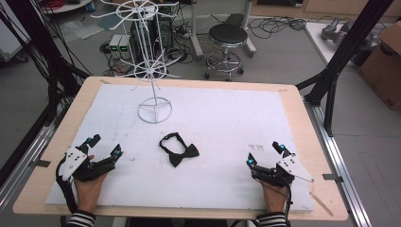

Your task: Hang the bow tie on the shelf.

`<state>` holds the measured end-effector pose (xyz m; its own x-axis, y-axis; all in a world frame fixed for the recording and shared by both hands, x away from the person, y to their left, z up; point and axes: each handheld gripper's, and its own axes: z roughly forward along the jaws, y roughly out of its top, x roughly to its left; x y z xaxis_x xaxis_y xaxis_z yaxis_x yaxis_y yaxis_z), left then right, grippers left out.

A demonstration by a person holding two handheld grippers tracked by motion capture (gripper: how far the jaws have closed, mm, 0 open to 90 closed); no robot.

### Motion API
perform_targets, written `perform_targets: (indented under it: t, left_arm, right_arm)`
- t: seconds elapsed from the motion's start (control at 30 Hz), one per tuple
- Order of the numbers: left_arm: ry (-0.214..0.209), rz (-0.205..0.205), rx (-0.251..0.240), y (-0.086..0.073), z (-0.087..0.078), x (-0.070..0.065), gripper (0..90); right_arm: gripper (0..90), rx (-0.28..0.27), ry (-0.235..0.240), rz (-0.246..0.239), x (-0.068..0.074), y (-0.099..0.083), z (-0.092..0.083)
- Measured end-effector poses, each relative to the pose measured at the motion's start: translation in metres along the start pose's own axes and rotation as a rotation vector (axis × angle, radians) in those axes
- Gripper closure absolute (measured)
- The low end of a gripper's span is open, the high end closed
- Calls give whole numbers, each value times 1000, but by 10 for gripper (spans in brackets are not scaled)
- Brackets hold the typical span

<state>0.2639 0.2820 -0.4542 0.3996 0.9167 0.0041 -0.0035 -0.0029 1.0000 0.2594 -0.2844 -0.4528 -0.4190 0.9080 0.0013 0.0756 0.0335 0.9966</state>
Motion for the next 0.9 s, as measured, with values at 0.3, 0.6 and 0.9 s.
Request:
perform_targets:
  t: [0.3, 0.6, 0.9]
  left_arm:
    - [2, 1, 3, 0, 0, 0, 161]
    - [1, 10, 13, 1, 1, -1, 159]
    - [6, -4, 23, 2, 1, 1, 161]
  right_arm:
    - [6, 6, -3, 12, 0, 0, 1]
    - [6, 3, -2, 10, -1, 0, 1]
    - [6, 2, -1, 8, -1, 0, 0]
